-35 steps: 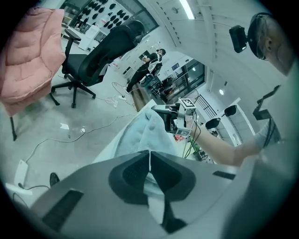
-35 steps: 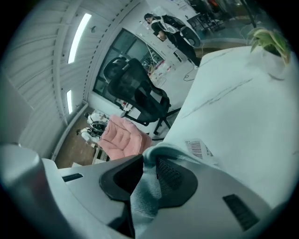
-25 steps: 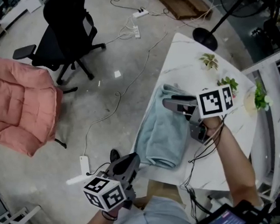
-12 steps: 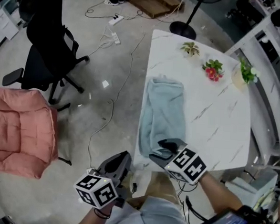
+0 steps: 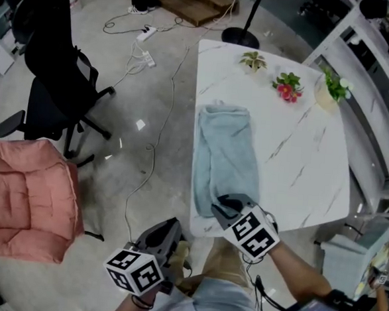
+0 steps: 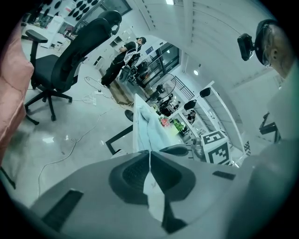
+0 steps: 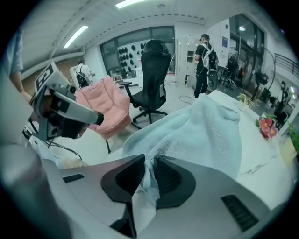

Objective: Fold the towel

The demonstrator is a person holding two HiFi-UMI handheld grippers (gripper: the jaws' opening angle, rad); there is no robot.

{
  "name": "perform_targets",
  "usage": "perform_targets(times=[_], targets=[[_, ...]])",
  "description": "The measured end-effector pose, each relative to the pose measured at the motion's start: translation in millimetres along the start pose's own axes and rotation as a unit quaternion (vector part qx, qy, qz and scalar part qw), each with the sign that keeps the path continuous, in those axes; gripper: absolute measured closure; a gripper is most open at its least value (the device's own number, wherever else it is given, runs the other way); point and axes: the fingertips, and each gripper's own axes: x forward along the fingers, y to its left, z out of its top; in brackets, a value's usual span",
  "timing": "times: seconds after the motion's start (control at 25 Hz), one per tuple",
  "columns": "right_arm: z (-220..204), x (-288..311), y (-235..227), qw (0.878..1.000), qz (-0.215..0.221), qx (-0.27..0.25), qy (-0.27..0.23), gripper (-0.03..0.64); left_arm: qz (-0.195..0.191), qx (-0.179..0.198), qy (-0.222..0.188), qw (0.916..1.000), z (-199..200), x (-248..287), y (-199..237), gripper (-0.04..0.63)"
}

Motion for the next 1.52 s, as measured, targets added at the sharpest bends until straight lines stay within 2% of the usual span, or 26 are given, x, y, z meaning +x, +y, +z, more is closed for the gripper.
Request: perform_targets(times=[0.16, 0.36, 0.76, 1.04, 1.08, 1.16, 1.2, 1.28, 1.36, 1.52], targets=[[28, -24, 3, 0.998, 0.012, 0.029, -0.050, 0.541, -0.005, 0.006, -0.002, 1.0000, 4, -6, -3, 0.581], [67, -38, 24, 0.996, 0.023, -0.008, -0.082, 0.543, -0.009, 0.012, -0.013, 0.9998, 16, -16, -7, 0.581], [43, 13, 56, 0.996, 0.039, -0.081, -0.021, 0.539, -0.001, 0.005, -0.004, 1.0000, 12, -26, 8, 0.581], [29, 42, 57, 0.997, 0.045, -0.065, 0.000, 0.537, -0.002, 0.006, 0.005, 1.0000, 12, -22, 13, 0.581], [31, 40, 60, 0.997, 0.058, -0.059, 0.002, 0.524, -0.004, 0.008, 0.005, 0.9999, 14, -22, 12, 0.581], [40, 24, 65, 0.996, 0.087, -0.033, -0.006, 0.443, -0.008, 0.013, 0.005, 0.9999, 20, -20, 7, 0.581], [48, 11, 64, 0.995, 0.096, -0.020, -0.018, 0.433, -0.012, 0.017, 0.003, 0.9998, 24, -19, 4, 0.581], [67, -21, 55, 0.993, 0.100, 0.003, -0.055, 0.431, -0.025, 0.024, -0.002, 0.9994, 31, -14, -6, 0.581], [85, -53, 29, 0.992, 0.085, 0.024, -0.094, 0.434, -0.039, 0.041, -0.002, 0.9984, 40, -7, -24, 0.581], [100, -91, -65, 0.989, 0.009, 0.049, -0.139, 0.474, -0.082, 0.083, 0.012, 0.9931, 46, 24, -66, 0.581]])
